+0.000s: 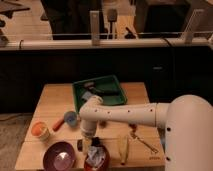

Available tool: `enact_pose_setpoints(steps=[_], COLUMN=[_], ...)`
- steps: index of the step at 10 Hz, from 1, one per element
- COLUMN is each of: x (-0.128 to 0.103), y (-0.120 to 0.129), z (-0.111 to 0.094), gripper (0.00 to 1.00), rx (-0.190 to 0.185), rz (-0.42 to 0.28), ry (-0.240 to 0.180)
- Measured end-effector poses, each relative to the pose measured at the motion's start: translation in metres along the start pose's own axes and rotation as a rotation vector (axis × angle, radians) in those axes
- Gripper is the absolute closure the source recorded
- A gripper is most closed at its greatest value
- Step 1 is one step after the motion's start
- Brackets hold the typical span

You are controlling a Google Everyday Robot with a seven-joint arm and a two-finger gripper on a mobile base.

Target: Place eraser in purple bowl

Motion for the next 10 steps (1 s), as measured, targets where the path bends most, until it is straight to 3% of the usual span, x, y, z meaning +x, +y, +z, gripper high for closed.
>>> enact_pose_setpoints(steps=[4, 10], x=[-0.0042, -0.0025], y=[-0.0041, -0.0048], z=[0.0045, 0.0040], gripper=[0.20, 0.20], rx=[-0.004, -0.015], rz=[-0.039, -0.037], ry=[-0.026, -0.012])
